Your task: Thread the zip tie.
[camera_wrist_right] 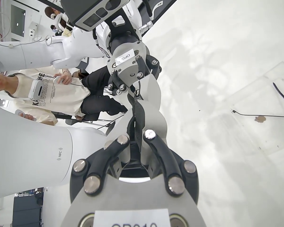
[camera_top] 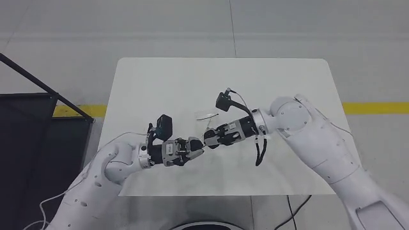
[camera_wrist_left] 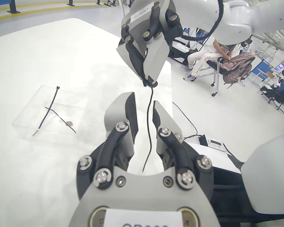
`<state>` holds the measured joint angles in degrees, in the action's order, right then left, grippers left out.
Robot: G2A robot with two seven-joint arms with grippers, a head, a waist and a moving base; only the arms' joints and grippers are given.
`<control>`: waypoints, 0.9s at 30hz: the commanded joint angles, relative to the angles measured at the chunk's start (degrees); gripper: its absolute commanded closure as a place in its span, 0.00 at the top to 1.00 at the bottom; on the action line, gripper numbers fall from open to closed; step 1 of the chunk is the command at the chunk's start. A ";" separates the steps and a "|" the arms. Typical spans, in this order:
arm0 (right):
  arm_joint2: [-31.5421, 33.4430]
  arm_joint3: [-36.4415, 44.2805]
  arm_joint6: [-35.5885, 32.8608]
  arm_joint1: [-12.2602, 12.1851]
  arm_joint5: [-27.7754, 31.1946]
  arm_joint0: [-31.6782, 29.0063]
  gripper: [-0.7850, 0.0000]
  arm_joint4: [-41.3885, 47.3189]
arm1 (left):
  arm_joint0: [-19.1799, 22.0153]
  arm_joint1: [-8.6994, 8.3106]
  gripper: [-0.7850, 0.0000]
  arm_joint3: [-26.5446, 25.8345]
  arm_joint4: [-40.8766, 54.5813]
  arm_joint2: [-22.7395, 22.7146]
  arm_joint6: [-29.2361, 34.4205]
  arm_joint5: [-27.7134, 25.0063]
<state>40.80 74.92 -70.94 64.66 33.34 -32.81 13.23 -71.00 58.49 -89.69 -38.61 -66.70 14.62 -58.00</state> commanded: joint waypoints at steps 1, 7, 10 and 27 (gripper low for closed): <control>0.05 -0.01 -0.08 -0.01 -0.08 -0.06 0.00 0.10 | 0.12 -0.34 0.28 0.09 -0.18 0.36 -0.47 0.00; 0.03 0.25 -0.33 -0.05 -0.33 -0.15 0.00 0.07 | 0.58 -1.13 0.25 0.15 -0.73 1.57 -1.85 0.00; 0.00 0.29 -0.43 -0.06 -0.44 -0.16 0.00 -0.10 | 0.89 -1.42 0.20 0.25 -0.80 2.40 -2.45 0.00; 2.73 0.31 3.92 -0.70 2.29 -2.18 1.00 -1.74 | 1.53 -1.80 0.00 2.64 1.06 2.59 -8.90 6.30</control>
<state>42.79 74.94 -68.06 64.19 34.80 -34.29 12.06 -69.46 56.55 -87.27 -38.48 -64.00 6.63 -53.36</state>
